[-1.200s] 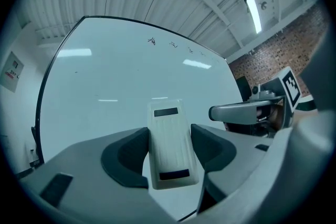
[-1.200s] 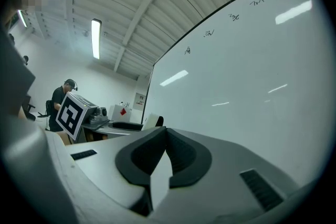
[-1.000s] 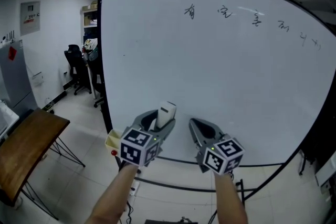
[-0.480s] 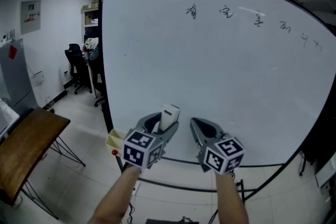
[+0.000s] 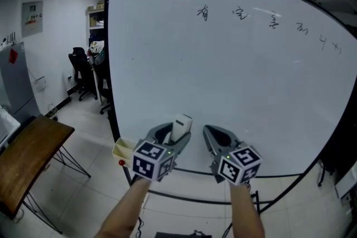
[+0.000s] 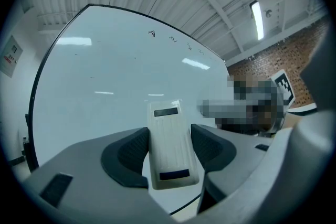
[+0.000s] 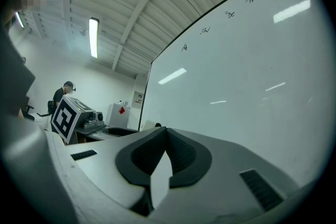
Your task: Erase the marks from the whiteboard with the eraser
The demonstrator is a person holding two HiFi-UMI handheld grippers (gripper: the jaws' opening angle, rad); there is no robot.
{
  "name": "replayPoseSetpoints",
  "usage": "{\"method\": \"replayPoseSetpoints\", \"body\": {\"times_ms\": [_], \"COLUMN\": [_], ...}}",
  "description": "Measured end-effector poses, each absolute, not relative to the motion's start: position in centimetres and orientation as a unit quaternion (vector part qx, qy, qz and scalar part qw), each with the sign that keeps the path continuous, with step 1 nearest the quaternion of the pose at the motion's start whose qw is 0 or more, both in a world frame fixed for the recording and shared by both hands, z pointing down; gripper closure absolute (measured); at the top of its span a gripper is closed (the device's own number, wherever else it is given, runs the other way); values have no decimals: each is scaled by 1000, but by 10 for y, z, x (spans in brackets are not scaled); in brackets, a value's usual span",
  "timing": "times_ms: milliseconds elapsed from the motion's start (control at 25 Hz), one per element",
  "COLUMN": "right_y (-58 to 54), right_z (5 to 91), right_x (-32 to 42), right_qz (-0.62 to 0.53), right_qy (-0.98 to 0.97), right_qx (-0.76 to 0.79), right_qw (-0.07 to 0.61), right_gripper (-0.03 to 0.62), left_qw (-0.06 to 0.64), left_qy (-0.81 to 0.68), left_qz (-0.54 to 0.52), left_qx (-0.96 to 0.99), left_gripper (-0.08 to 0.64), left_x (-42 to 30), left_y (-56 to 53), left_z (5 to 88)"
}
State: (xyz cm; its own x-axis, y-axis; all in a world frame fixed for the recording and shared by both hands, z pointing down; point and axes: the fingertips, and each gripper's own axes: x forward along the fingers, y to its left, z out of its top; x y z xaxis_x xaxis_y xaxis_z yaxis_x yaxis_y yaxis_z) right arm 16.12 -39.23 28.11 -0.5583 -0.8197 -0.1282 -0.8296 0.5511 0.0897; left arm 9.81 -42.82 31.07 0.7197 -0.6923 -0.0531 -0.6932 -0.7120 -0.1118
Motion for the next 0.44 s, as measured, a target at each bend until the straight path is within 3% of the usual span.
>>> {"method": "replayPoseSetpoints", "body": {"times_ms": [440], "right_y": [-393], "right_z": [283], "right_x": [161], "right_qz": [69], "right_qy": [881], "right_qx": [-467], "right_qw": [37], "right_gripper": [597], "left_qw": [60], "left_qy": [372], "left_qz": [2], "left_qx": [-926], "left_gripper": [298], "left_x": [100], "left_y": [-426], "left_z": [315]}}
